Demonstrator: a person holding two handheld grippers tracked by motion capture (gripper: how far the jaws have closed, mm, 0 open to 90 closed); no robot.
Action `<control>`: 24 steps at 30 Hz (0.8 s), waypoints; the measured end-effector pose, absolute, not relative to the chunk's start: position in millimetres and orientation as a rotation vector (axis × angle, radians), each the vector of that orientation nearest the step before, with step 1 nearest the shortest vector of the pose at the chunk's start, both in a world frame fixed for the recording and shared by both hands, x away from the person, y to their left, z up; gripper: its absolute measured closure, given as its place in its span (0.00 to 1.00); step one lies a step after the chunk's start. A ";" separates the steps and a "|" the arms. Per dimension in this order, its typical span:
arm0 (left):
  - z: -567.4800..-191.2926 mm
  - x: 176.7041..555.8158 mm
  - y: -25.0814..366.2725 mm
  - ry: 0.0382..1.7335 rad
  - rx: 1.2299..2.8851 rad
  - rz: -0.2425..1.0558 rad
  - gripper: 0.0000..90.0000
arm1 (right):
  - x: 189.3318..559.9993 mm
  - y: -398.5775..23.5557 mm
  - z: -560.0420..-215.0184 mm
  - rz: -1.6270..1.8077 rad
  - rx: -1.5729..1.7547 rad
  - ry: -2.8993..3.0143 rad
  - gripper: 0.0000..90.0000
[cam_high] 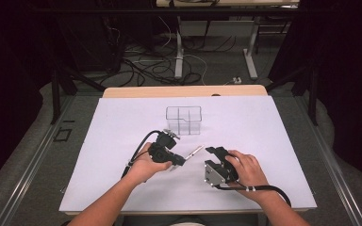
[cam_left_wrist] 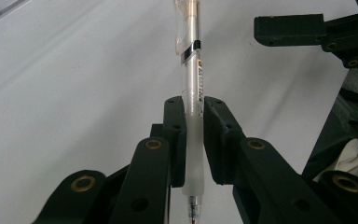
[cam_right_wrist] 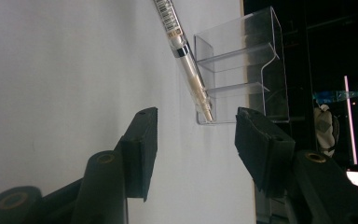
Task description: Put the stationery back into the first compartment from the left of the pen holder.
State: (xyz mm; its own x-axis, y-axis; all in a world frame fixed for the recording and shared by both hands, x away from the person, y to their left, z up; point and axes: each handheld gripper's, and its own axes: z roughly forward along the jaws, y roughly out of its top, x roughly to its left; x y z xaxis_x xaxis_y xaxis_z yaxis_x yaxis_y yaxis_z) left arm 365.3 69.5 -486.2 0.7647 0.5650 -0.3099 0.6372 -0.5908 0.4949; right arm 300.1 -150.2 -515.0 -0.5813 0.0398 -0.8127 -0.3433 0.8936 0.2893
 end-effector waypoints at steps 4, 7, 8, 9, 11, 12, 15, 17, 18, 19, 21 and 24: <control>-486.7 364.4 68.0 0.894 2.361 -0.165 0.89 | 299.5 -146.8 -517.6 0.500 -0.254 2.130 0.59; -487.6 362.9 65.8 0.890 2.363 -0.173 0.89 | 299.1 -144.2 -519.5 0.479 -0.294 2.111 0.61; -487.7 362.8 65.2 0.884 2.369 -0.171 0.89 | 298.7 -143.3 -519.9 0.473 -0.304 2.107 0.62; -487.8 362.2 64.4 0.883 2.368 -0.177 0.89 | 297.9 -142.6 -520.0 0.462 -0.306 2.099 0.63; -487.6 361.1 62.7 0.880 2.368 -0.182 0.89 | 298.2 -141.6 -519.7 0.449 -0.337 2.099 0.64; -487.8 360.8 62.1 0.873 2.367 -0.182 0.89 | 297.8 -140.9 -521.1 0.456 -0.333 2.101 0.65; -487.7 359.1 60.0 0.870 2.366 -0.193 0.89 | 296.7 -139.1 -523.2 0.448 -0.345 2.104 0.67; -488.2 358.1 58.5 0.873 2.361 -0.206 0.89 | 295.9 -137.7 -523.9 0.443 -0.356 2.103 0.68; -488.6 357.8 57.6 0.869 2.360 -0.208 0.89 | 295.9 -136.7 -523.9 0.443 -0.363 2.100 0.69; -488.8 357.7 56.8 0.863 2.361 -0.209 0.89 | 295.7 -136.2 -523.9 0.436 -0.376 2.097 0.70; -489.0 357.2 54.8 0.861 2.361 -0.220 0.89 | 295.0 -134.8 -524.8 0.431 -0.387 2.103 0.72; -489.3 355.2 52.2 0.859 2.363 -0.232 0.89 | 294.9 -133.0 -526.3 0.425 -0.415 2.108 0.73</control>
